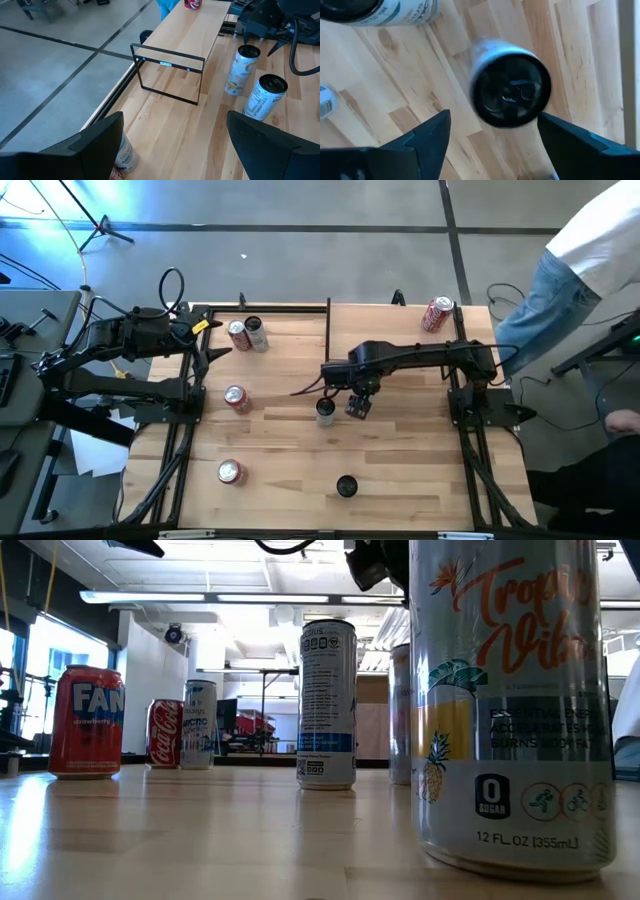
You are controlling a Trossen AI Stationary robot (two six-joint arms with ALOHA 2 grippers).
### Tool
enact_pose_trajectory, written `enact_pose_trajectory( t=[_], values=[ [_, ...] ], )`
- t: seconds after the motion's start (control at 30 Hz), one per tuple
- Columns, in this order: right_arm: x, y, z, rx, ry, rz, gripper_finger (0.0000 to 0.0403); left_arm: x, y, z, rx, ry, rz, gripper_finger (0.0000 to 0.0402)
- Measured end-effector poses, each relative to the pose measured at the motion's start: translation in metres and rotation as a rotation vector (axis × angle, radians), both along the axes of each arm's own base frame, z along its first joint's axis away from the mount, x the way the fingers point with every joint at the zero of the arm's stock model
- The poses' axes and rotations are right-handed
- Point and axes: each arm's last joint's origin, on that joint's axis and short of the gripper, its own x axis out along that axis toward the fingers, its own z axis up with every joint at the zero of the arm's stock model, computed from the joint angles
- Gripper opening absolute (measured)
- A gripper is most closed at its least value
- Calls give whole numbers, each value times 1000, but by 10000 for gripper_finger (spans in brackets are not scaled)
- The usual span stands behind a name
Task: Place canned beverage on shelf
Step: Put the white soda can on the shelf
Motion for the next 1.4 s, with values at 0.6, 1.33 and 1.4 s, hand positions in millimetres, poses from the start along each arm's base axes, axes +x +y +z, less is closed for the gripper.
enact_pose_trajectory(
  t=[0.6, 1.33, 1.4],
  values=[
    [-20, 58, 21, -401, -226, -279, 281, 0, 0, 0, 0, -1, 0, 335],
    [-31, 112, -71, -377, -618, -942, 281, 0, 0, 0, 0, 0, 0, 335],
    [-33, 114, -73, -370, -628, -978, 281, 0, 0, 0, 0, 0, 0, 335]
  ],
)
